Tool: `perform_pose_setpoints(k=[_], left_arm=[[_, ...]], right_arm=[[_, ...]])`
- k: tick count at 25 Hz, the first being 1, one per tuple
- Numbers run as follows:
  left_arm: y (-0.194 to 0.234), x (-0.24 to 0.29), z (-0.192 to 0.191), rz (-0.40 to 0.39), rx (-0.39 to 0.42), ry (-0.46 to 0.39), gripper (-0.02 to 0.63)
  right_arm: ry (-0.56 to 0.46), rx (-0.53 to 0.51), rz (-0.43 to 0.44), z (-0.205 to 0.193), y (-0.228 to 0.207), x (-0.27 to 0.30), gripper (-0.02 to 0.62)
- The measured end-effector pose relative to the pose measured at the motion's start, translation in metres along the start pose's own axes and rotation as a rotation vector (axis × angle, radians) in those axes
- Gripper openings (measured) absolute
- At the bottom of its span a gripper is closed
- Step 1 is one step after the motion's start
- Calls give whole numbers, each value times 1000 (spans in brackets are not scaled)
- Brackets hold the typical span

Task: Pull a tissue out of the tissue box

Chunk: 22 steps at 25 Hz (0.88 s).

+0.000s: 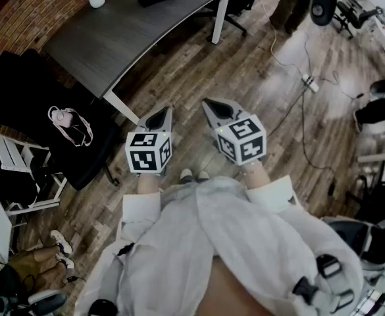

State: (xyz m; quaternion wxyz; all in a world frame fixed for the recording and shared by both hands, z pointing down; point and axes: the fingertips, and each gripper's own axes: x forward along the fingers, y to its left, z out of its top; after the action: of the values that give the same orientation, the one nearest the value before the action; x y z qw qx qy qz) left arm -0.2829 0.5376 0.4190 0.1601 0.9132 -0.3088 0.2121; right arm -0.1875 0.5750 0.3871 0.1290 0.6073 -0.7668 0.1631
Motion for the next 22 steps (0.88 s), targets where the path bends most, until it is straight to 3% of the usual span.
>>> perform_pose_setpoints(k=[4,11,22], left_arm=[[7,8,3,20,-32,20,5],[3,18,2,18,-2,54,5],[-13,31,23,-41,5,-38,5]], right_arm=[[35,19,-18,-3,-13,7,3],[71,10,-5,-9,-13,19,3],[28,45,41,-8,-28,19,3]])
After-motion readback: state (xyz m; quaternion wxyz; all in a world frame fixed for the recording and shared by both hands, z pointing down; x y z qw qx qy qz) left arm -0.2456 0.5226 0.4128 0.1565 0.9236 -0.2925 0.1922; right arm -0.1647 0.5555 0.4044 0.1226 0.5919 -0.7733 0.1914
